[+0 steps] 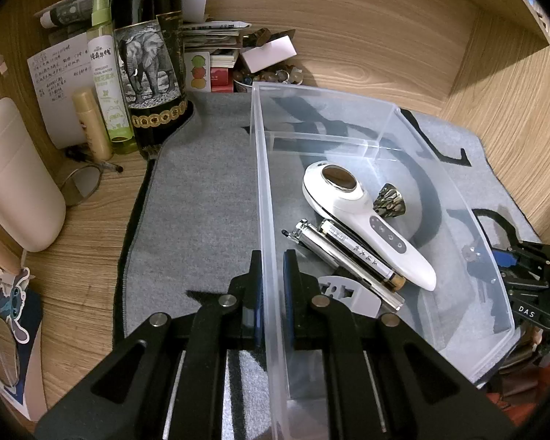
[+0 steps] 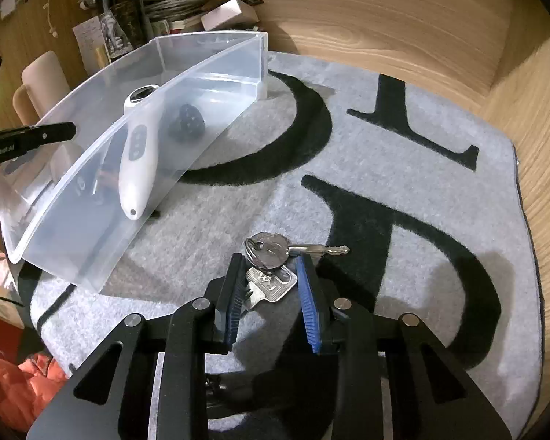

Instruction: Organize rigid objects

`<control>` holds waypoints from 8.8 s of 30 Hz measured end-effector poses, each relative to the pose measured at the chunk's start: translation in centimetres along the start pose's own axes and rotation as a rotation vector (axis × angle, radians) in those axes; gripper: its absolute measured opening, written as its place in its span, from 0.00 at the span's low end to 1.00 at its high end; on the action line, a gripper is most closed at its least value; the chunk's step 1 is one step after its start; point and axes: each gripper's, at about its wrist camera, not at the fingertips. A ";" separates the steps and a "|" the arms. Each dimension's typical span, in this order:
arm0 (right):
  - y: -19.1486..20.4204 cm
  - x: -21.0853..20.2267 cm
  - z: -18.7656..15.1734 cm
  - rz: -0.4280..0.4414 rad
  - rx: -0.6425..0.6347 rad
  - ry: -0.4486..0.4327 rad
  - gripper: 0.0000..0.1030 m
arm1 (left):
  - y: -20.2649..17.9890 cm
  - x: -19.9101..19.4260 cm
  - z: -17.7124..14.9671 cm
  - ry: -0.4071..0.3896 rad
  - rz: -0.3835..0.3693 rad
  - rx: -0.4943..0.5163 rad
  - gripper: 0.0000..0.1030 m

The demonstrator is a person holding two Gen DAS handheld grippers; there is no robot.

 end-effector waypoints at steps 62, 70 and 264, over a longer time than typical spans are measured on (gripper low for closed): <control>8.6 -1.5 11.2 0.112 -0.223 -0.214 0.25 | 0.2 0.0 0.0 -0.002 -0.016 -0.006 0.09; 9.2 0.3 11.4 0.119 -0.239 -0.144 0.25 | 0.2 0.0 0.0 -0.003 -0.024 -0.007 0.09; 1.3 -17.8 -0.5 -0.087 -0.001 -0.686 1.00 | -11.4 -16.1 -1.9 -0.563 -0.084 0.067 1.00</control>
Point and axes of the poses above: each gripper's, at about its wrist camera, not at the fingertips, and x roughly the way its jaws point, y to its left, z to its top, and after that the axes turned 2 degrees about -x, right-handed
